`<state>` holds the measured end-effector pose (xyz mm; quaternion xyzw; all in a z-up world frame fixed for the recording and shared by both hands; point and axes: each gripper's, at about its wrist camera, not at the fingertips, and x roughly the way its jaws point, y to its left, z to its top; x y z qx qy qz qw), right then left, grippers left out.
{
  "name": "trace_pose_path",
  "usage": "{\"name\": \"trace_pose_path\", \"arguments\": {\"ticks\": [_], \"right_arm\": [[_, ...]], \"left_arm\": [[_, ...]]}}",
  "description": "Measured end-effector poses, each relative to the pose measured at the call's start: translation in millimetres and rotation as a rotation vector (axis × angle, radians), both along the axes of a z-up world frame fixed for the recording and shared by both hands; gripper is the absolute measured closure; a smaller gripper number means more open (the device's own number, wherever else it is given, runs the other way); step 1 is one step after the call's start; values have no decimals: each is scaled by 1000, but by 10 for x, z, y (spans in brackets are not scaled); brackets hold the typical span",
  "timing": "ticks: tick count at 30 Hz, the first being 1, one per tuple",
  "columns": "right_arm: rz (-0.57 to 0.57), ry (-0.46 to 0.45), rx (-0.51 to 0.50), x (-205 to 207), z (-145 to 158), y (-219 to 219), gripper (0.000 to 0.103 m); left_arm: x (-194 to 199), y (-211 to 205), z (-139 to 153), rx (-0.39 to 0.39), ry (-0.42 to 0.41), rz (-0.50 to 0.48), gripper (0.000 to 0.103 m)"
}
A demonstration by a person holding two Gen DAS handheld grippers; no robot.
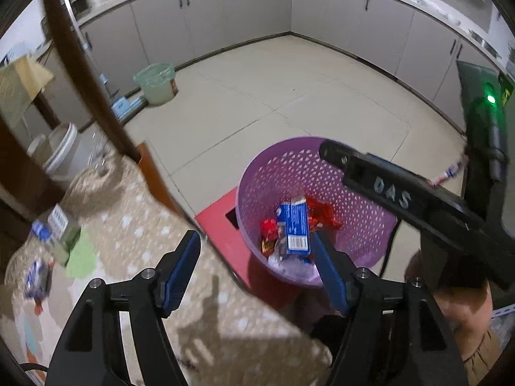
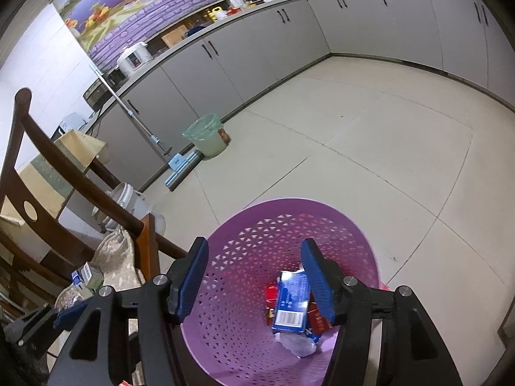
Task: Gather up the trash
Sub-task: 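Move both tools back to the quilt and grasp the blue Vinda pack with the left tool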
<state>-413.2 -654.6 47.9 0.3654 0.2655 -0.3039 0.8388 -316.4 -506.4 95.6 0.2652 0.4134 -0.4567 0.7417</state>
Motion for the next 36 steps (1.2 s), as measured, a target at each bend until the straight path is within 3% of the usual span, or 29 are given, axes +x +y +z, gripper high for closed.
{"name": "trace_pose_path", "arguments": {"ticks": [9,16,19,22,24,28,32,36], "right_arm": [[87,23,-45,368,40,294,36],[161,39,-78,675,48,610,35],[188,42,-82,794,48,738,34],[214,42,-91,900,59,852,33],[230,45,-103,951,63,920,33],[251,57,-114,1043,51,1004,32],[263,73,-117,1067,11,1019,32],[264,86,-111,1084,-30,999,32]], "left_arm": [[375,1034,59,-16,42,148,33],[1007,2252,64,-19,58,436,31],[1307,2749,18,16,33,575,31],[1597,3071,42,-4,71,657,31],[1785,3130,74,-25,61,671,30],[2148,2858,16,-7,-20,587,25],[2518,2386,-258,94,-53,469,25],[2779,2114,-513,176,-44,424,25]]}}
